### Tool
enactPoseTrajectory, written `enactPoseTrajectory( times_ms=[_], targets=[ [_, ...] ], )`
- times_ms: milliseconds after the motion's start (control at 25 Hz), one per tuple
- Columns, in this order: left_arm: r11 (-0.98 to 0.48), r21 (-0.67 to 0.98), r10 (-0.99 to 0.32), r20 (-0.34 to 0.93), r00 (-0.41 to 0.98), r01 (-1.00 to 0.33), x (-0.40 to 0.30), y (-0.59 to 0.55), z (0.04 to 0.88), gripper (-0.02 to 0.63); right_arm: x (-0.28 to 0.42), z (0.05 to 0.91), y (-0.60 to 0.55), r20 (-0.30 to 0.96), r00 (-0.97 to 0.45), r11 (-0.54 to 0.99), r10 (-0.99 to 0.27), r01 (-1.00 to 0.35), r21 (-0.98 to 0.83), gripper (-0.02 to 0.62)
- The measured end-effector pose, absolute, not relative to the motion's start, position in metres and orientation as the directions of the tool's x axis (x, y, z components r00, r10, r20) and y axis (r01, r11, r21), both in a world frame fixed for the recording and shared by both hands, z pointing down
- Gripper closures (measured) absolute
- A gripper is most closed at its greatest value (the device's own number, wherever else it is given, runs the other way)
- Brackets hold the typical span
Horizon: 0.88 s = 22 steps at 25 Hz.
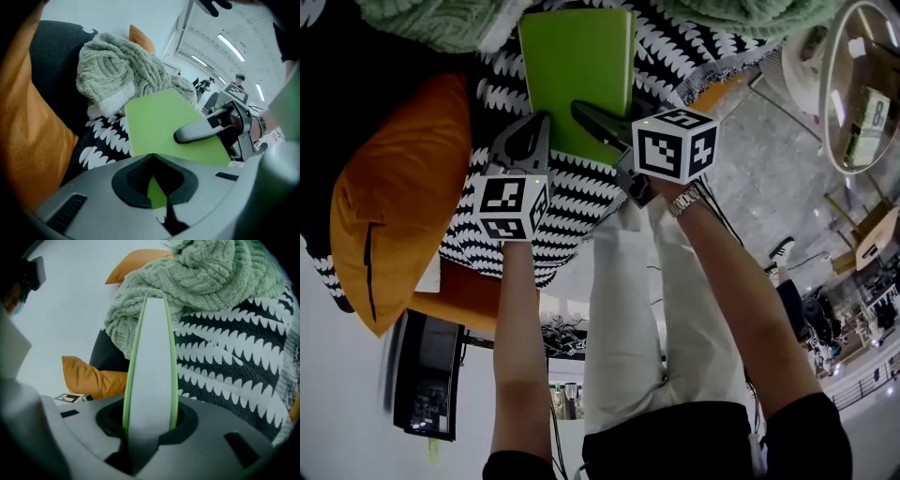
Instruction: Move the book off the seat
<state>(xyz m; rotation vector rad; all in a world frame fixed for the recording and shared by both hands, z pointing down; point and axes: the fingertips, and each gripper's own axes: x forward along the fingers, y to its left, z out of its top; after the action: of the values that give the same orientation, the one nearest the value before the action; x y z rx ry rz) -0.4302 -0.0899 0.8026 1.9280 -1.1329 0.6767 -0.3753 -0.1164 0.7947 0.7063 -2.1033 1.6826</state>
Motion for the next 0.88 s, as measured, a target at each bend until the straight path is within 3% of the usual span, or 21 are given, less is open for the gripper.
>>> enactPoseTrajectory(
  times_ms=[880],
  targets=[
    [-0.308, 0.337, -0.625, 0.634, 0.456, -0.89, -0.378, -0.081, 0.668, 0.598, -0.301, 0.681, -0.108, 0.569, -0.772, 0.258, -0.283, -0.633, -0.73, 0.468]
  ],
)
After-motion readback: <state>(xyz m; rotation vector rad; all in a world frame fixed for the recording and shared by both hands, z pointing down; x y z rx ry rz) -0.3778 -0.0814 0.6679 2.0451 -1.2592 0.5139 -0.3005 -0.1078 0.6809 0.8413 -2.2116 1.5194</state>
